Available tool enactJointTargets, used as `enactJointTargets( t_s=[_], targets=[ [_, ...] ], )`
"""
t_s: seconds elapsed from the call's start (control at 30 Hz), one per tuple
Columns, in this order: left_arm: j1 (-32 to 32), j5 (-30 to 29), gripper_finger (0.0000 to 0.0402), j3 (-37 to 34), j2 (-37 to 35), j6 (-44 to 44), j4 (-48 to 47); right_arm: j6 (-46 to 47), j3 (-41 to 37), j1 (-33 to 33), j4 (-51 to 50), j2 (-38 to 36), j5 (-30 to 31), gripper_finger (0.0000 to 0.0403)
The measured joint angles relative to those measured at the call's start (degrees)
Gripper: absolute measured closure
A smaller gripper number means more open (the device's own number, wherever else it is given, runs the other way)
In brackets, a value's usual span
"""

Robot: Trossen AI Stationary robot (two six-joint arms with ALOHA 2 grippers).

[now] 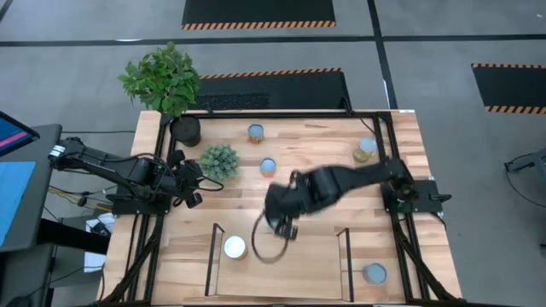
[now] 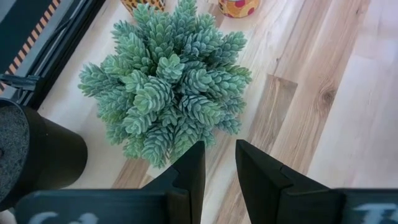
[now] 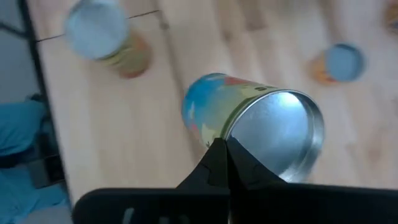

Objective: Pick and place cans onto a shelf
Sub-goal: Put the canned tomatoes on the shelf

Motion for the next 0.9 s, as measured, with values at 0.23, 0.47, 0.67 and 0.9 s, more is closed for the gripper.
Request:
enactJointTargets(
  t_s=[0.23,0.47,0.67,0.9],
  targets=[
    [0.0,0.0,0.0322,0.01,0.02,-0.65,0.32,0.77,-0.08,6.54,6.9,6.39,2.51,0.0403],
    [-0.02,0.04,0.0322,0.02,-0.06,-0.9,1.21,1.18,0.17,8.69,10.47,11.64,2.66,0.0403],
    [-0.02,0.12,0.0322,0.02,0.07,-0.74,2.09,1.95,0.24,8.92,12.42,12.64,1.48,0.0403],
    [-0.02,0.1,0.0322,0.02,0.01,-0.57,2.11,2.82,0.24,8.92,13.11,12.68,0.9,0.0391]
  ],
)
